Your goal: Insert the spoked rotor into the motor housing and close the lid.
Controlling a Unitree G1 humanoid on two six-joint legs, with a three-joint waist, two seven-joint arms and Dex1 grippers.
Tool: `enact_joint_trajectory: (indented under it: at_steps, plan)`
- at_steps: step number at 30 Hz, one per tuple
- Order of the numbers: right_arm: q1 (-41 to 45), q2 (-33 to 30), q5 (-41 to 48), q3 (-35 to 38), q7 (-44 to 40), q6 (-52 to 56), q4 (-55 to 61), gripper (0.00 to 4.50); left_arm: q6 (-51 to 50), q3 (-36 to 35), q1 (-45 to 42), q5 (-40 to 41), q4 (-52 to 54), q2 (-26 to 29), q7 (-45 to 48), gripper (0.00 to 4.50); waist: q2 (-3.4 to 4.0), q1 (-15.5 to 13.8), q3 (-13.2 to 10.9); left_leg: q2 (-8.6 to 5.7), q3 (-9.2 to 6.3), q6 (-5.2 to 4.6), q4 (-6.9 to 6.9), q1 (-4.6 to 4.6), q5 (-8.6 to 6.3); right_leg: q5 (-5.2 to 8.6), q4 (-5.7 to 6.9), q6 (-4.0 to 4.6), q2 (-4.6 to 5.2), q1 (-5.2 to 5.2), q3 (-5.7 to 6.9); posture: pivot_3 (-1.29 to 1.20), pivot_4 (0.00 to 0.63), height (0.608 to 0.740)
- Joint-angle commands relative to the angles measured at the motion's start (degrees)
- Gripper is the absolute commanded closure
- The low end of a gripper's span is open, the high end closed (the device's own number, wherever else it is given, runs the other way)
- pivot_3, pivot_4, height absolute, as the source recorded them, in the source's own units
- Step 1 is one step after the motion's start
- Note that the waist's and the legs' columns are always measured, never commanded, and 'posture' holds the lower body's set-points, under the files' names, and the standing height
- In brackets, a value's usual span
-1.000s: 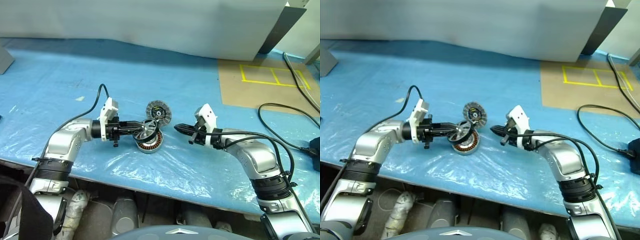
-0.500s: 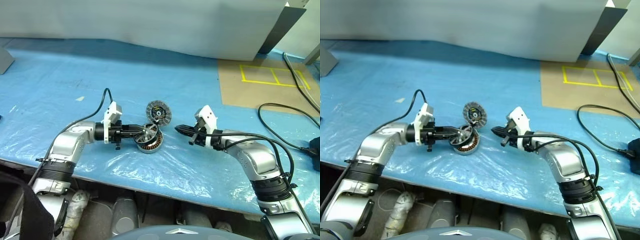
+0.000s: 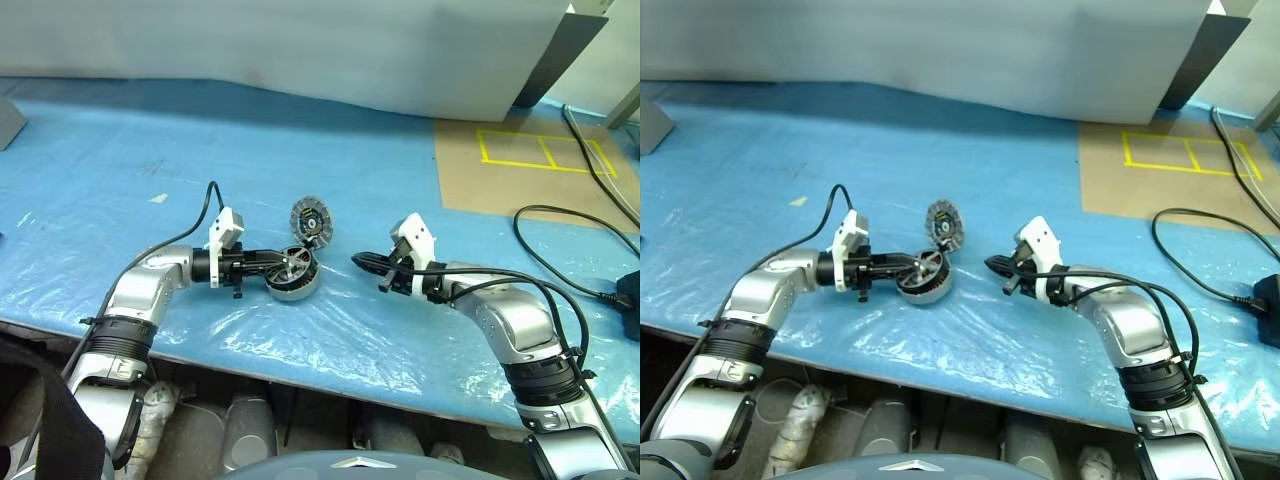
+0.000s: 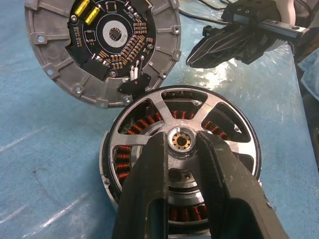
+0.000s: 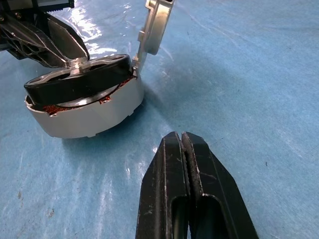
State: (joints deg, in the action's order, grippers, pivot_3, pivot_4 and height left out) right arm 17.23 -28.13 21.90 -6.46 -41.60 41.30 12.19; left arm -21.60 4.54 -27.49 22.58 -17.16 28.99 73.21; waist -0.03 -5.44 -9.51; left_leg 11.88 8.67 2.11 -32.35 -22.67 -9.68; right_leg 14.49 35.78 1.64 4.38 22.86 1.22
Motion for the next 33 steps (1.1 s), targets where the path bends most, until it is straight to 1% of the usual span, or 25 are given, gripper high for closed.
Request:
enact_joint_trajectory:
  at_steps: [1, 8, 11, 12, 13, 14, 16, 23, 26, 28, 30, 33]
  plan:
    - [0.38, -0.55, 0.22, 0.37, -0.36, -0.65, 1.73, 4.5, 2.11, -0.3, -0.24, -0.09, 1.63, 0.14, 0.53, 3.98, 0.0, 0.0, 0.0, 0.0, 0.0, 0.0, 0.0, 0.0, 0.0, 0.0, 0.0, 0.0, 0.0, 0.0, 0.0, 0.0, 0.15, 0.74]
    - [0.17, -0.38, 0.26, 0.12, -0.6, -0.66, 1.68, 4.5, 1.88, -1.18, -1.7, 0.65, 2.99, 0.89, 0.88, 3.98, 0.0, -0.01, 0.0, 0.0, 0.0, 0.0, 0.0, 0.0, 0.0, 0.0, 0.0, 0.0, 0.0, 0.0, 0.0, 0.0, 0.15, 0.74]
    - [0.23, -0.22, 0.24, -0.03, -0.68, -0.74, 1.57, 4.5, -3.04, -0.95, -2.68, 3.59, 3.99, 2.38, 4.85, 3.98, 0.0, 0.01, 0.0, 0.01, 0.0, 0.0, 0.0, 0.0, 0.0, 0.0, 0.0, 0.0, -0.01, 0.01, 0.0, 0.0, 0.15, 0.74]
    - [0.27, -0.16, 0.21, -0.09, -0.69, -0.8, 1.49, 4.5, -3.15, -0.89, -2.78, 3.73, 4.46, 2.68, 5.55, 3.26, 0.0, 0.0, 0.0, 0.01, 0.0, 0.0, 0.01, 0.0, 0.0, 0.0, 0.0, 0.0, -0.01, 0.01, 0.0, 0.0, 0.15, 0.74]
    - [0.34, -0.07, 0.11, -0.18, -0.68, -0.88, 1.35, 4.5, -2.18, -0.86, -2.72, 3.34, 4.88, 2.78, 5.58, 3.01, 0.0, -0.04, 0.0, 0.0, 0.0, 0.0, 0.01, -0.01, 0.0, 0.0, 0.0, 0.0, -0.01, 0.02, 0.0, 0.0, 0.15, 0.74]
    - [0.41, 0.04, 0.02, -0.25, -0.69, -0.96, 1.13, 4.5, -0.07, -1.02, -2.56, 2.23, 5.16, 2.4, 4.22, 2.66, 0.0, -0.04, 0.0, -0.01, 0.0, 0.0, 0.01, -0.01, 0.0, 0.01, -0.01, 0.01, 0.0, 0.01, 0.01, 0.0, 0.15, 0.74]
    - [0.4, 0.24, -0.22, -0.49, -0.71, -1.24, 0.74, 4.5, 0.82, -1.48, -2.67, 1.66, 5.52, 1.73, 2.1, 2.04, 0.01, -0.09, 0.0, -0.01, 0.0, 0.0, 0.01, -0.01, 0.0, 0.01, -0.01, 0.01, 0.01, -0.01, 0.01, 0.0, 0.15, 0.74]
    - [-0.01, 0.72, 0.13, -0.68, -0.73, -0.91, 1.25, 4.5, 0.59, -2.0, -2.57, 2.21, 7.18, 3.21, 1.84, 2.04, 0.01, -0.05, 0.0, 0.0, 0.0, 0.0, -0.03, 0.0, 0.0, 0.02, 0.01, 0.04, 0.01, -0.02, 0.01, 0.0, 0.15, 0.74]
    - [0.46, 0.67, 3.28, 0.51, -2.39, 0.75, 3.79, 4.5, -0.39, -3.63, -3.12, 3.28, 6.57, 5.38, 2.86, 2.04, 0.01, 0.04, 0.0, 0.01, 0.0, 0.0, -0.02, 0.0, 0.0, 0.02, 0.01, 0.04, -0.01, -0.02, 0.01, 0.0, 0.15, 0.74]
    - [1.45, 0.3, 8.64, 1.98, -4.99, 4.03, 6.86, 4.5, -0.65, -5.33, -2.16, 3.32, 5.08, 7.59, 2.88, 2.04, 0.01, 0.04, 0.0, 0.02, -0.01, 0.0, -0.01, 0.01, 0.0, 0.01, 0.02, 0.02, -0.03, -0.01, 0.01, 0.0, 0.15, 0.74]
    - [1.89, -1.39, 12.44, 2.22, -8.13, 6.57, 9.54, 4.5, -0.76, -6.43, -0.71, 3.08, 4.25, 9.13, 2.34, 2.04, 0.02, 0.06, 0.01, 0.02, -0.01, 0.0, 0.01, 0.01, 0.0, 0.01, 0.01, 0.01, -0.03, -0.01, 0.01, 0.0, 0.15, 0.74]
    - [0.76, -4.96, 13.09, -0.36, -11.37, 7.12, 12.56, 4.5, -2.59, -8.33, 0.66, 3.66, 4.15, 9.31, -0.46, 2.04, 0.02, -0.17, 0.01, 0.0, -0.01, 0.0, 0.0, 0.02, 0.0, 0.0, -0.04, 0.0, -0.01, -0.05, 0.01, 0.0, 0.15, 0.74]
